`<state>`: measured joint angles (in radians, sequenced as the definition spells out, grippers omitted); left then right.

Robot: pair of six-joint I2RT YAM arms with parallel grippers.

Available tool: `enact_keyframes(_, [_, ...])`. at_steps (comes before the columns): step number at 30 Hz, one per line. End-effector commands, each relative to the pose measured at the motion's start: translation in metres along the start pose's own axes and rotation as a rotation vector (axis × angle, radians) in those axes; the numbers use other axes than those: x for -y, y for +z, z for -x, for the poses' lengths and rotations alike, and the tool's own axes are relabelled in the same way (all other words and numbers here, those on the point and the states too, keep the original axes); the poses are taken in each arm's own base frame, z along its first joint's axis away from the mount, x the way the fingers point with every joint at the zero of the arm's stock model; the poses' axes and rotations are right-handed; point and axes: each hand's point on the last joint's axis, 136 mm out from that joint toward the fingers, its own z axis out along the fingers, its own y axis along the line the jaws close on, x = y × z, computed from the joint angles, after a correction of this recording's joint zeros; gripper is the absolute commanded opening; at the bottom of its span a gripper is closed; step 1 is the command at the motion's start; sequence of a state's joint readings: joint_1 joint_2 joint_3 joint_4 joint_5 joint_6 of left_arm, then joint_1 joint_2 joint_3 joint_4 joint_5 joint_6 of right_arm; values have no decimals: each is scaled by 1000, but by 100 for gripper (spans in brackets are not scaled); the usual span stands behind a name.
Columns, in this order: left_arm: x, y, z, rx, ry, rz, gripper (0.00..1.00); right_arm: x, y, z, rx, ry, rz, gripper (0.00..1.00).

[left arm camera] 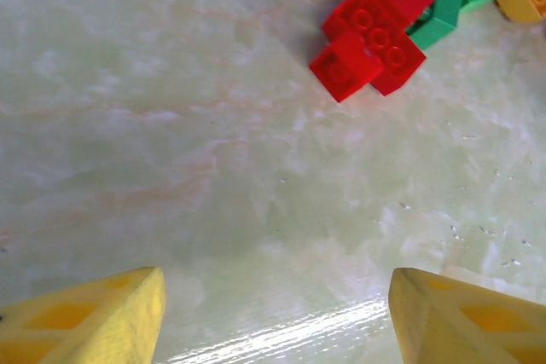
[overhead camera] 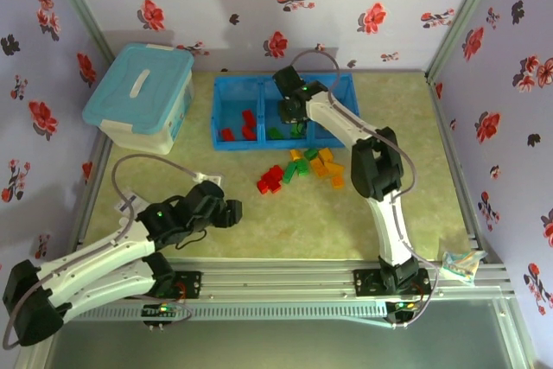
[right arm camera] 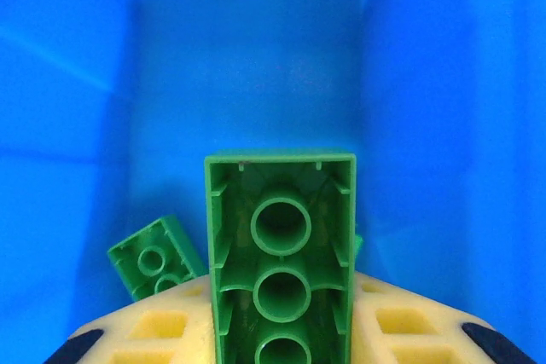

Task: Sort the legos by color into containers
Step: Place the lego in the container.

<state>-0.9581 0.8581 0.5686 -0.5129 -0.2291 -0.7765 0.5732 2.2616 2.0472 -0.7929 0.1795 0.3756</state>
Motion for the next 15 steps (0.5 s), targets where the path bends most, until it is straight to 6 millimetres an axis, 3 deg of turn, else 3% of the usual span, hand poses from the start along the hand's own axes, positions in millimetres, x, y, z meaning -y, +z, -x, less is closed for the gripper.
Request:
enact_keyframes(1, [13, 2, 13, 56, -19, -2, 70, 0, -18, 11, -13, -41, 10, 47])
enact_keyframes(3, [23, 5, 15, 55, 6, -15, 70, -3, -25, 16, -8, -45, 20, 74])
enact_keyframes(5, [36, 9, 21, 54, 39, -25, 70, -2, -42, 20, 11, -47, 13, 85])
enact_keyframes(9, [62, 18, 40, 42, 131, -23, 71, -5, -97, 25, 107, -54, 40, 89])
enact_keyframes(11, [80, 27, 50, 27, 171, -32, 70, -5, -134, 26, 175, -47, 68, 89])
enact_keyframes(15, [114, 55, 63, -36, 239, -47, 70, 16, -184, 9, 271, -11, 75, 91])
